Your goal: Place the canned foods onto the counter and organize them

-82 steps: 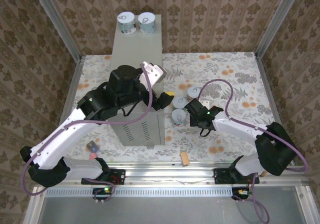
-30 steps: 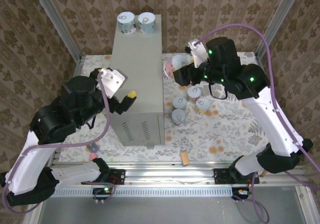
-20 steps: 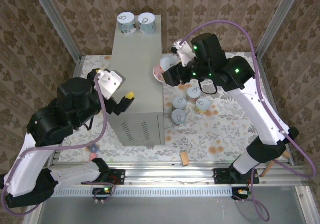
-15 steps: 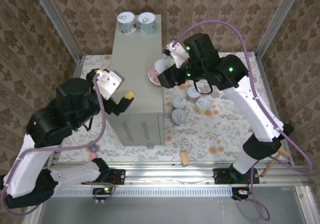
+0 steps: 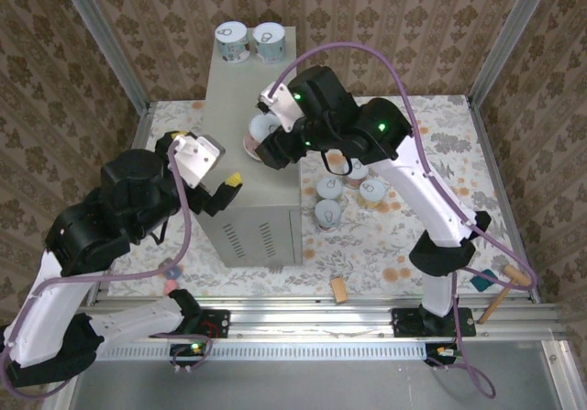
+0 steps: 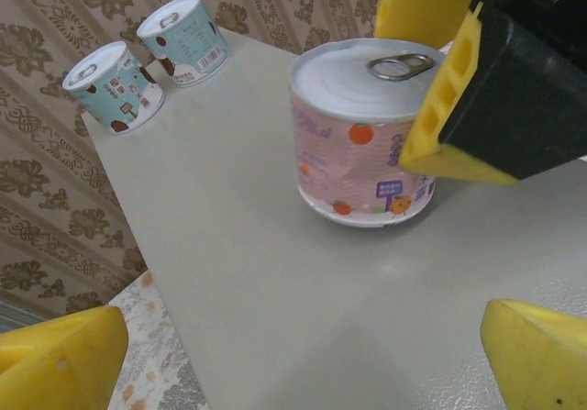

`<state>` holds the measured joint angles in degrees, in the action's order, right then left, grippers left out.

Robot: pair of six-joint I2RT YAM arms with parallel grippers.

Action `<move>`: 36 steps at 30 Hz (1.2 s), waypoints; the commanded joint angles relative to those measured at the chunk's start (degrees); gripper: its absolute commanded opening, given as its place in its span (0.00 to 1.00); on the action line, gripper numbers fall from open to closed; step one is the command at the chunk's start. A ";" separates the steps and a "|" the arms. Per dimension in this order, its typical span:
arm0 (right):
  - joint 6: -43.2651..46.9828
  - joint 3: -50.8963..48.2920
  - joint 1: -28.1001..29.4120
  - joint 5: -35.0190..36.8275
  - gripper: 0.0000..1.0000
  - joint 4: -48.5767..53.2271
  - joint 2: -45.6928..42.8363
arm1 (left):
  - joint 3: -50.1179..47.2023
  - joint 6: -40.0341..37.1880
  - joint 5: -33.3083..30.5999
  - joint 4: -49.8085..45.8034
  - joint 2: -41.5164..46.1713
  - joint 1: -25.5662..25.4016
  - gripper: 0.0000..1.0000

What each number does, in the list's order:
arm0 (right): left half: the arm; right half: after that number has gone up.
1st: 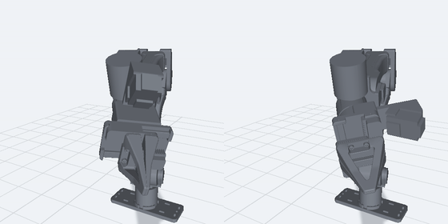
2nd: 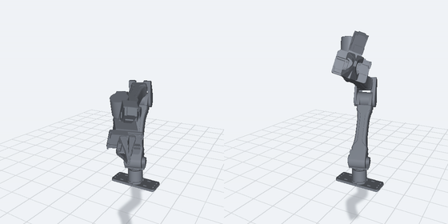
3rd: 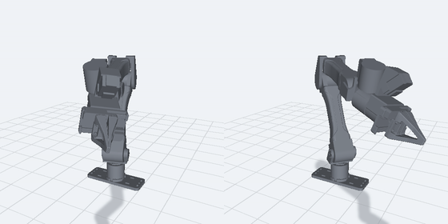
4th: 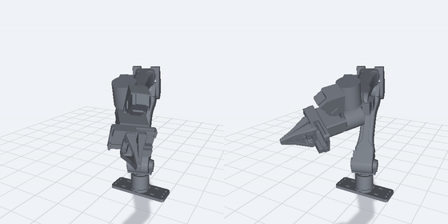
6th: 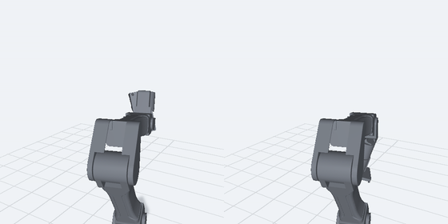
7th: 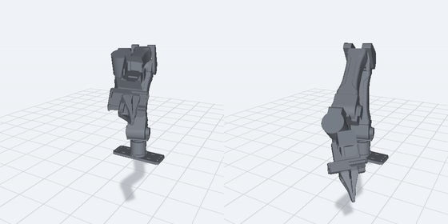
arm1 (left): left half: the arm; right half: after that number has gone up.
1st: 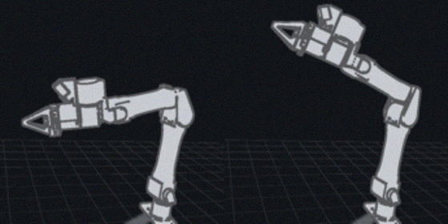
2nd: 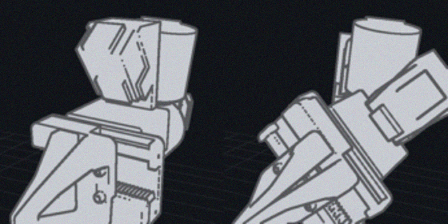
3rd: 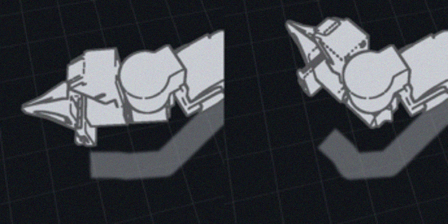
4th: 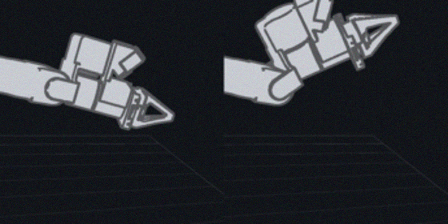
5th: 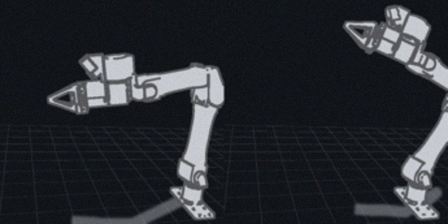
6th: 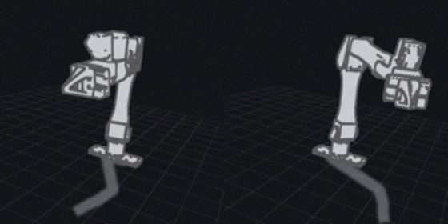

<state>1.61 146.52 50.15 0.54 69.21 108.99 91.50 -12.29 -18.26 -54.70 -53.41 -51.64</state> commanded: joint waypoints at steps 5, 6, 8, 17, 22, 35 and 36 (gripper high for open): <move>2.00 5.51 1.86 3.23 0.75 1.32 3.40 | -1.73 -0.07 -1.54 1.28 -0.14 0.59 1.00; 1.95 5.58 1.93 3.23 0.76 1.03 3.57 | -2.00 -0.02 -1.39 1.54 -0.20 0.64 1.00; 1.71 5.49 1.99 2.98 0.77 0.32 3.75 | -2.46 -0.05 -1.15 1.96 -0.55 0.61 1.00; 0.99 5.00 1.97 2.20 0.87 -2.70 1.17 | -5.03 2.07 -1.05 6.36 -1.50 1.91 1.00; 1.21 -1.38 1.87 3.93 0.98 -6.26 -5.38 | -6.71 4.41 1.32 9.60 -2.46 3.40 1.00; 0.33 -41.49 0.31 11.94 1.00 -24.13 -37.51 | -10.77 7.89 12.20 19.74 -2.91 9.78 1.00; 0.28 -43.96 0.30 11.96 1.00 -24.84 -39.52 | -11.03 8.43 13.05 20.83 -3.02 10.29 1.00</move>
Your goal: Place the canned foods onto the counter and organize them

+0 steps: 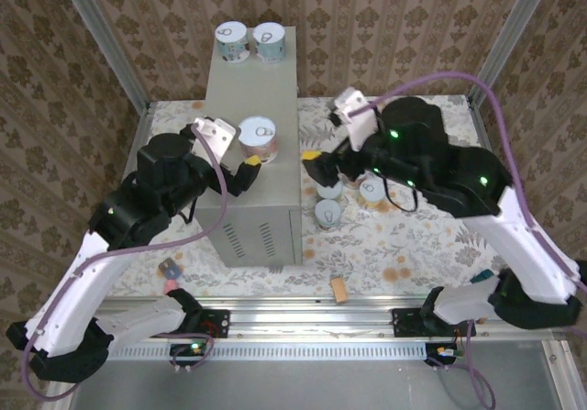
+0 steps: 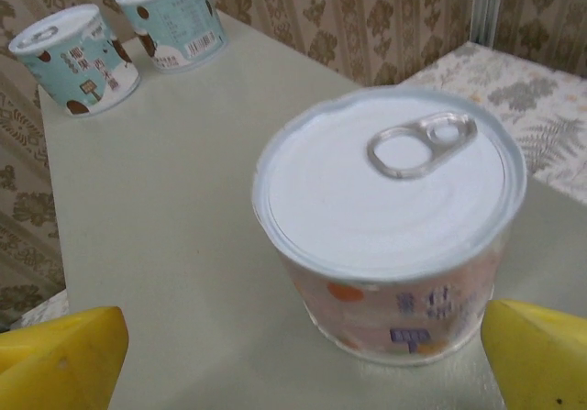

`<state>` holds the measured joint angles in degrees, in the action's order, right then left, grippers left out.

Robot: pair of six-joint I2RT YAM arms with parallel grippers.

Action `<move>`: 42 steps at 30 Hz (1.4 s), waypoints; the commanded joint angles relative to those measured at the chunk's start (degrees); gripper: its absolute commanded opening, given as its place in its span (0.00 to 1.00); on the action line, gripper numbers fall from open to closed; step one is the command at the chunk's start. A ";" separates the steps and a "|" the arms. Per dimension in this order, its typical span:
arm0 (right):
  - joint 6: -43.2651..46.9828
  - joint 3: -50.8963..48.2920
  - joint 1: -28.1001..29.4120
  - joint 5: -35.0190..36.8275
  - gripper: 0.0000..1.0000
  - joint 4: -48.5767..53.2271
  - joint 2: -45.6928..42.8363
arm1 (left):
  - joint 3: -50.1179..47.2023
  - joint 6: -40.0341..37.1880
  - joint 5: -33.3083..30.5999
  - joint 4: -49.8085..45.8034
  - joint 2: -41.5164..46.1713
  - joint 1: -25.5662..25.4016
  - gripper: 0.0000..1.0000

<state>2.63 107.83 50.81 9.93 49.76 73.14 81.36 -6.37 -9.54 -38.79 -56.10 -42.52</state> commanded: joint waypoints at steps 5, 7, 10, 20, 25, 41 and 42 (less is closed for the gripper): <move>-0.79 -14.35 -0.44 1.60 1.00 -7.96 -10.85 | -1.47 4.18 8.61 8.74 -1.77 3.53 1.00; -0.79 -16.57 -0.42 0.10 1.00 -8.27 -12.53 | -1.47 4.57 9.74 9.96 -2.41 4.13 1.00; -0.74 -19.90 -0.42 -3.00 1.00 -9.22 -14.84 | -1.38 5.37 11.46 11.51 -3.46 5.11 1.00; -1.30 -25.80 -0.40 -5.89 1.00 -11.25 -17.25 | -0.77 6.83 15.31 15.19 -6.33 7.16 0.93; -1.82 -27.52 -0.44 -6.61 1.00 -13.09 -17.40 | -0.56 7.13 16.63 16.38 -7.80 8.36 0.83; -3.79 -31.37 -1.88 -7.82 1.00 -22.12 -14.64 | -0.95 6.17 17.47 20.11 -11.92 18.59 0.78; -4.23 -31.37 -1.99 -7.82 1.00 -22.64 -14.14 | -0.88 6.03 17.58 20.48 -12.51 19.11 0.78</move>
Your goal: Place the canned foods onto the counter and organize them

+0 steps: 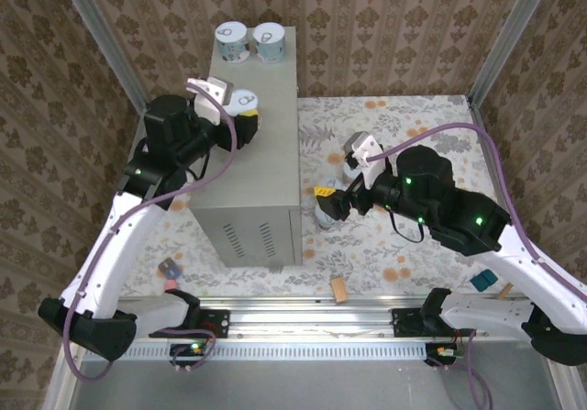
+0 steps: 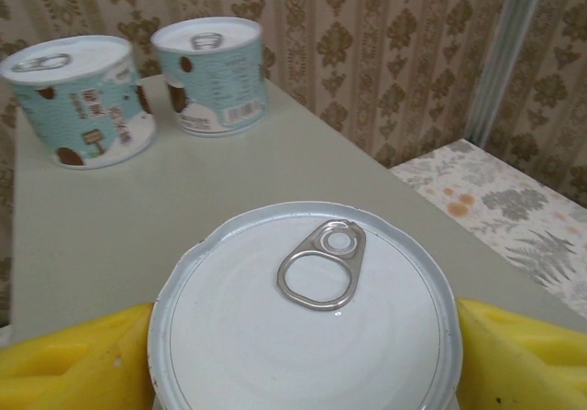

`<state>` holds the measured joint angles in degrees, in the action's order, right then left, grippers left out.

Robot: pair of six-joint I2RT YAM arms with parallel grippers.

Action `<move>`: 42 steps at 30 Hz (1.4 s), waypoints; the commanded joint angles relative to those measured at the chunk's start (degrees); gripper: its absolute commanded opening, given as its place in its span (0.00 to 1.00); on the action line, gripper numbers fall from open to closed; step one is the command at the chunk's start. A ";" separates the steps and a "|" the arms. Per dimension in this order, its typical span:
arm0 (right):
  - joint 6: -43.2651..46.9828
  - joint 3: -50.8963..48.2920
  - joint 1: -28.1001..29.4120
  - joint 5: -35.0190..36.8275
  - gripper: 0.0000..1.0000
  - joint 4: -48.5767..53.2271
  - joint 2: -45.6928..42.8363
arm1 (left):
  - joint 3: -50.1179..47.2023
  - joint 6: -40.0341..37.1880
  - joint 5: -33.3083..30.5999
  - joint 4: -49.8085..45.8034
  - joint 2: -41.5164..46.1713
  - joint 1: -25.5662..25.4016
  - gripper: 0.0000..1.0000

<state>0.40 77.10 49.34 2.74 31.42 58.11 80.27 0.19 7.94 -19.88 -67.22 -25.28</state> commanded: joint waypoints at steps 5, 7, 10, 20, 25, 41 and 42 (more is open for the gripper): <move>-3.42 -0.57 -1.15 -0.62 1.00 -6.51 2.60 | 1.98 -0.90 0.93 3.18 -5.07 4.39 0.78; -3.61 -0.51 -1.39 -0.66 1.00 -6.89 3.05 | 2.75 -0.51 1.73 4.32 -6.48 5.44 0.78; -3.96 -0.16 -1.68 -0.63 1.00 -6.98 3.64 | 3.94 -0.46 2.78 5.53 -8.84 6.61 0.78; -4.49 -0.10 -2.22 -0.99 1.00 -7.81 4.21 | 7.60 -0.43 4.22 7.37 -15.08 9.30 0.77; -4.54 0.02 -2.36 -1.07 1.00 -8.16 4.64 | 9.17 -0.19 5.74 7.73 -16.92 10.25 0.77; -4.72 1.26 -2.56 -1.85 1.00 -8.68 5.90 | 6.09 0.57 12.39 9.61 -12.25 11.23 1.00; -4.71 1.33 -2.58 -2.01 1.00 -8.71 5.94 | 5.35 0.43 12.73 9.63 -11.49 11.45 1.00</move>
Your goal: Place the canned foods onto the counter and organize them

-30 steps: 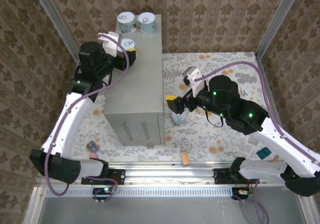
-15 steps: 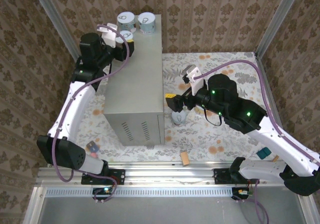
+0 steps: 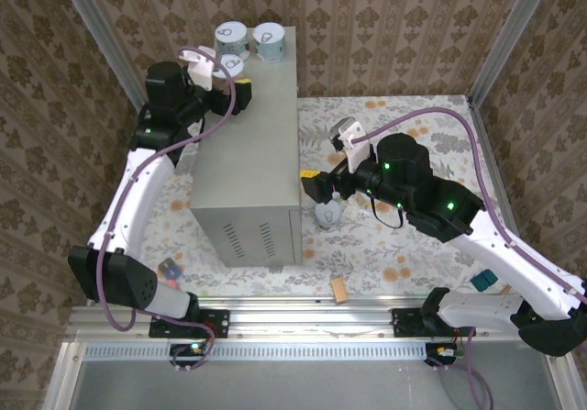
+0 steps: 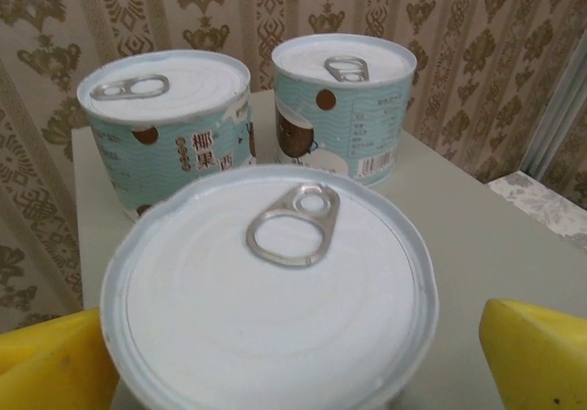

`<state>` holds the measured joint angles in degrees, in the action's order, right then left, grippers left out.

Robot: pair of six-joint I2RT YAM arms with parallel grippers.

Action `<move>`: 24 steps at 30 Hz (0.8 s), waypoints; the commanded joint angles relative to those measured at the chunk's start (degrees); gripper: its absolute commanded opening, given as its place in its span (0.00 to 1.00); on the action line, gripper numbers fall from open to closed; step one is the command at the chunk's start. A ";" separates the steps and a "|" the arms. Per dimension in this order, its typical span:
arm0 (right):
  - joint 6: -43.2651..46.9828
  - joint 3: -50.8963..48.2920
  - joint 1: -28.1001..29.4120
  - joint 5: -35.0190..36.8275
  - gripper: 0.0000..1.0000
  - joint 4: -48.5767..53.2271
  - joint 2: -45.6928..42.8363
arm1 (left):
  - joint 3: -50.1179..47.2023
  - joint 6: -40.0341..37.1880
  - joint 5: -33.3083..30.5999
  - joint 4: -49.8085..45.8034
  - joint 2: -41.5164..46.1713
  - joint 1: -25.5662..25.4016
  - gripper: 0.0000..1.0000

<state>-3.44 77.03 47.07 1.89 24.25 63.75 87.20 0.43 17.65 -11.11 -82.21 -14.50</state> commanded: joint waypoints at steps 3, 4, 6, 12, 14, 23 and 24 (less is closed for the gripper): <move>-0.95 1.88 -0.30 -1.45 1.00 -1.59 0.68 | -2.50 -0.15 5.42 0.04 4.63 1.91 1.00; -0.95 2.05 -0.36 -1.45 1.00 -1.58 0.81 | -2.56 -0.31 5.87 -0.45 4.73 2.22 1.00; -0.95 2.50 -0.32 -1.52 1.00 -1.65 1.03 | -3.49 -0.47 6.71 -0.38 5.34 2.84 1.00; -1.57 3.37 -0.26 -1.89 1.00 -1.56 1.73 | -5.22 -2.01 9.67 0.43 5.37 4.40 0.98; -1.82 3.72 -0.23 -1.82 1.00 -1.35 1.98 | -5.26 -2.27 10.12 0.28 4.90 4.78 0.96; -3.29 4.26 -0.30 -1.89 1.00 -1.13 2.41 | -5.83 -1.26 12.51 3.42 2.97 5.71 0.86; -3.43 4.32 -0.31 -1.93 1.00 -1.08 2.44 | -5.69 -1.13 12.73 3.72 2.50 5.72 0.86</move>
<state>-5.32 79.55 47.00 0.78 24.14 65.76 81.80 -0.84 28.21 -9.69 -78.48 -9.28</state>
